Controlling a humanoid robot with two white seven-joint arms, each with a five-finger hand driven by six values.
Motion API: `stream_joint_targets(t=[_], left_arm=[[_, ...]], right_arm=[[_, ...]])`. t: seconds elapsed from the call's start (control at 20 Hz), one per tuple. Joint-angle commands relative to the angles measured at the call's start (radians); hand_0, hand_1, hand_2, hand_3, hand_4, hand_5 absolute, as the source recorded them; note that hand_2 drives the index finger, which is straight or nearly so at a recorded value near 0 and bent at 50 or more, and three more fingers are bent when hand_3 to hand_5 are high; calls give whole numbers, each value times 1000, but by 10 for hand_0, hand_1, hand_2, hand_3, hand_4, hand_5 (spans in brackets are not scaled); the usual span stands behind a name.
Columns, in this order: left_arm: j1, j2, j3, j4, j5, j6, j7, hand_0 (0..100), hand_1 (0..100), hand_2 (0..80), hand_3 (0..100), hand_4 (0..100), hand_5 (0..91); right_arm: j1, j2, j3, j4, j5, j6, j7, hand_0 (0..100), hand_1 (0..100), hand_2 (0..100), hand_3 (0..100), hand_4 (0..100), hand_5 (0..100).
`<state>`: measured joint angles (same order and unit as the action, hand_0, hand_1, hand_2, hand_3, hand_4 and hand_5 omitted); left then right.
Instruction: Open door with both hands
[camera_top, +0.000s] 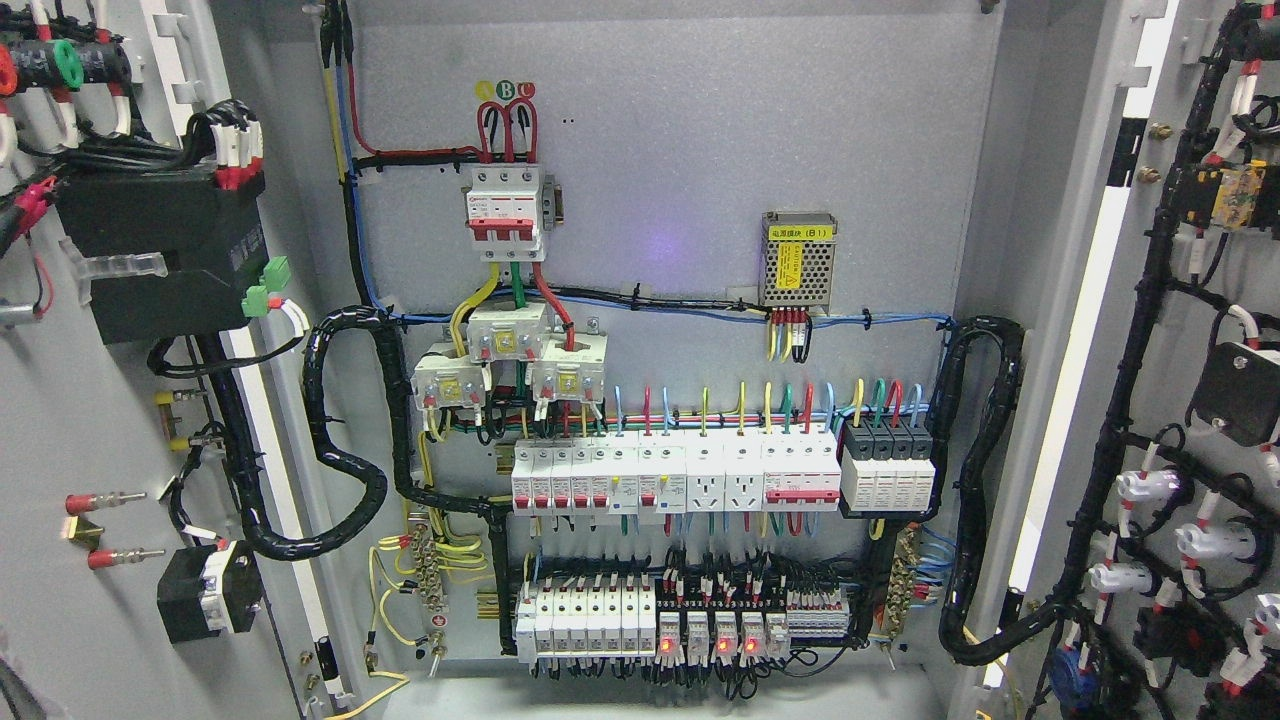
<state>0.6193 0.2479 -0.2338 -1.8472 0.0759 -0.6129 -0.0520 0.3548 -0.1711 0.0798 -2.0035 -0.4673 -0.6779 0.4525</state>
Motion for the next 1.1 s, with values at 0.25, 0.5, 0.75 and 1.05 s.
stream_joint_targets(t=[0.25, 0.5, 0.75, 1.05], left_arm=[[-104, 30, -1, -237, 41, -59, 6, 0, 0, 0, 0, 0, 0], [-121, 28, 39, -239, 94, -100, 6, 0, 0, 0, 0, 0, 0], [-133, 36, 97, -237, 145, -99, 6, 0, 0, 0, 0, 0, 0], [-133, 54, 149, -237, 199, -99, 8, 0, 0, 0, 0, 0, 0]], right_arm=[[-17, -5, -167, -61, -8, -22, -3, 192, 0, 0, 0, 0, 0], [-56, -5, -167, -58, -48, -12, -3, 192, 0, 0, 0, 0, 0], [-56, -7, -184, -54, -105, 11, -3, 192, 0, 0, 0, 0, 0], [-57, -31, -189, -37, -106, 14, -3, 192, 0, 0, 0, 0, 0]])
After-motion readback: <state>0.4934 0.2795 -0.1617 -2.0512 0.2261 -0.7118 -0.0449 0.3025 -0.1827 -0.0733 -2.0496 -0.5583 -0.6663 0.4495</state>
